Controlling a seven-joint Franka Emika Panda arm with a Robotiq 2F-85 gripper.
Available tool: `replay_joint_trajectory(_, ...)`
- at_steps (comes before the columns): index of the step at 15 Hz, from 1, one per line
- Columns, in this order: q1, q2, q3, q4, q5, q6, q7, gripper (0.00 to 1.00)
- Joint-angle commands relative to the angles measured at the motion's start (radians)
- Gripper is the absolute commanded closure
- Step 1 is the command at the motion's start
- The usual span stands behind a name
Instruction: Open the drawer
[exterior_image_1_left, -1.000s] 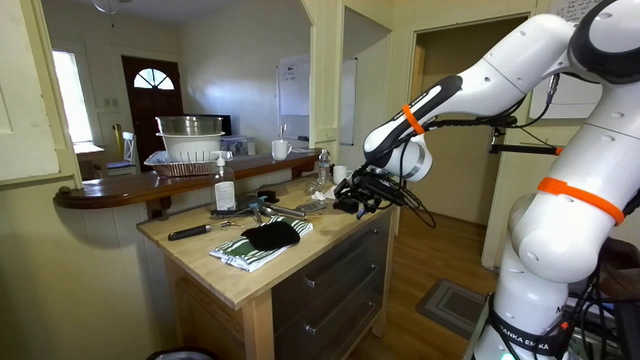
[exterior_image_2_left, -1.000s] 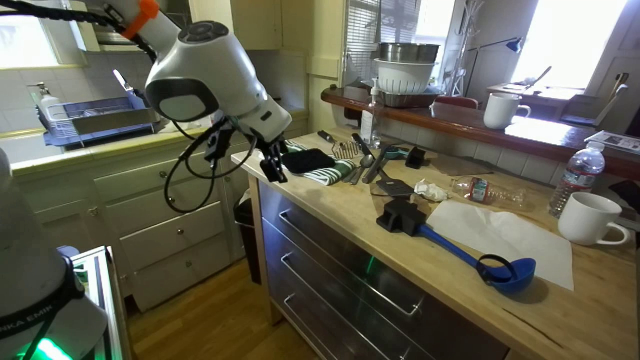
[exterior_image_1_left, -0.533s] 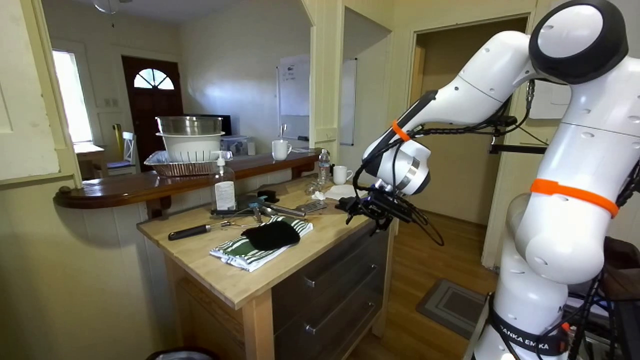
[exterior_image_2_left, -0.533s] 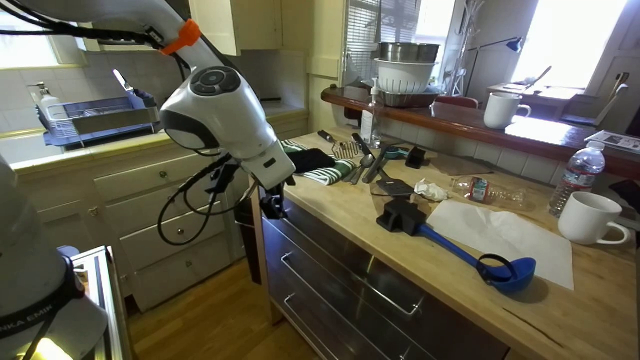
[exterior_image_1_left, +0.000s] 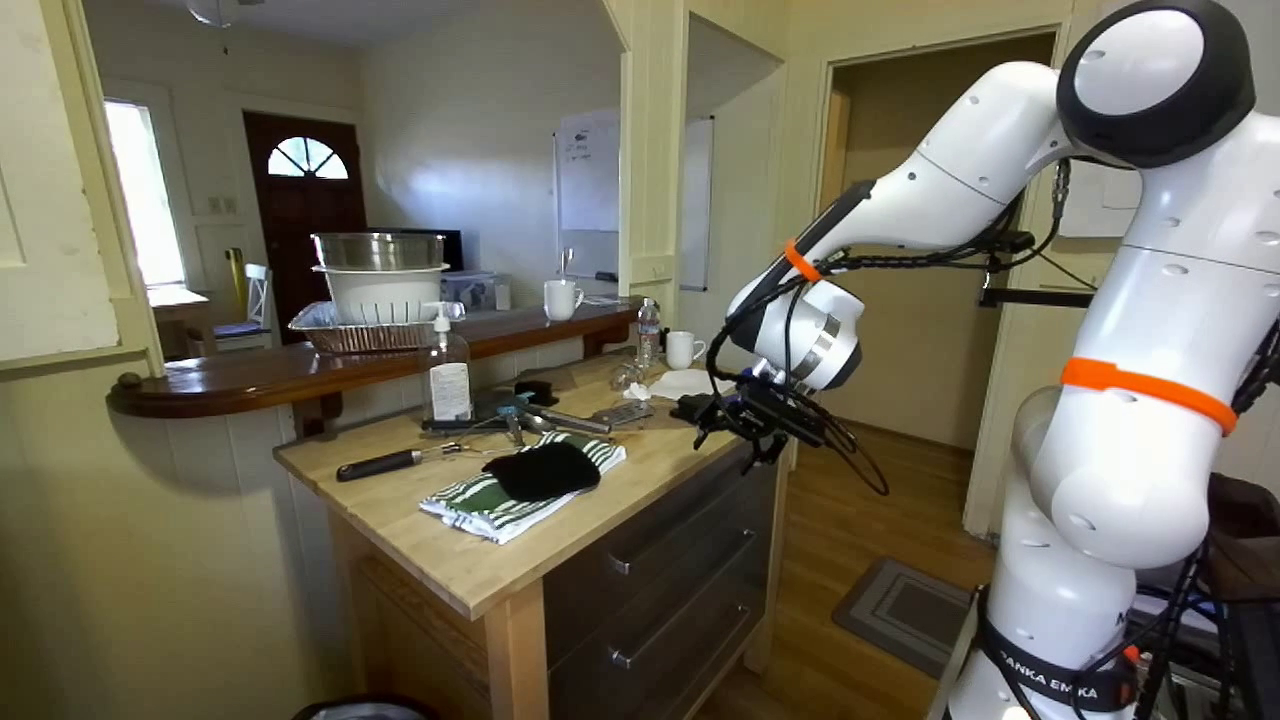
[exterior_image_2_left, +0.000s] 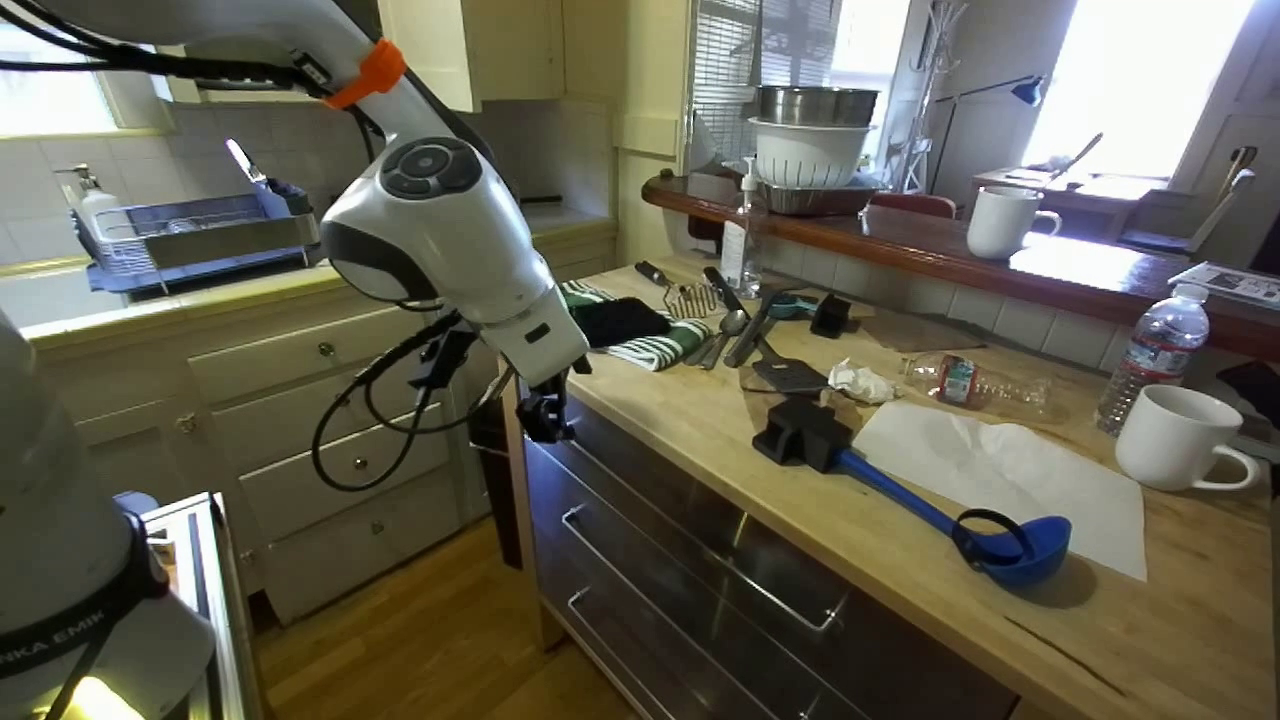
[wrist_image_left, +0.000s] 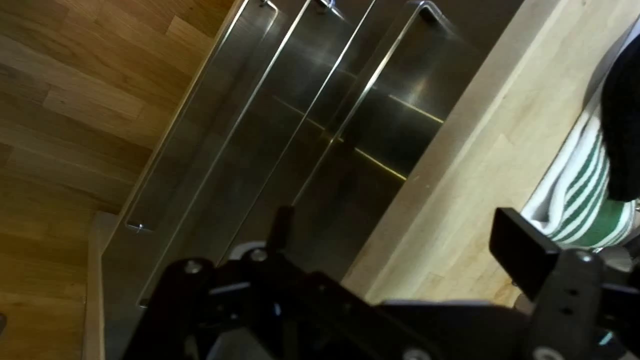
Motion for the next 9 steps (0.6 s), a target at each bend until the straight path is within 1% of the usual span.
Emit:
replay_joint_trajectory(1, 0.005, 0.057, -0.083, 0.011, 0.124, -0.070, -0.081, 0.00)
replay_joint_trajectory(2, 0.008, 0.069, -0.105, 0.018, 0.173, -0.070, -0.116, 0.00)
replay_joint_trajectory(5, -0.003, 0.128, -0.165, 0.041, 0.273, -0.105, -0.196, 0.00)
replay_joint_trajectory(8, -0.006, 0.208, -0.206, 0.081, 0.403, -0.133, -0.291, 0.00)
replay_joint_trajectory(9, -0.010, 0.236, -0.215, 0.099, 0.449, -0.163, -0.320, 0.00)
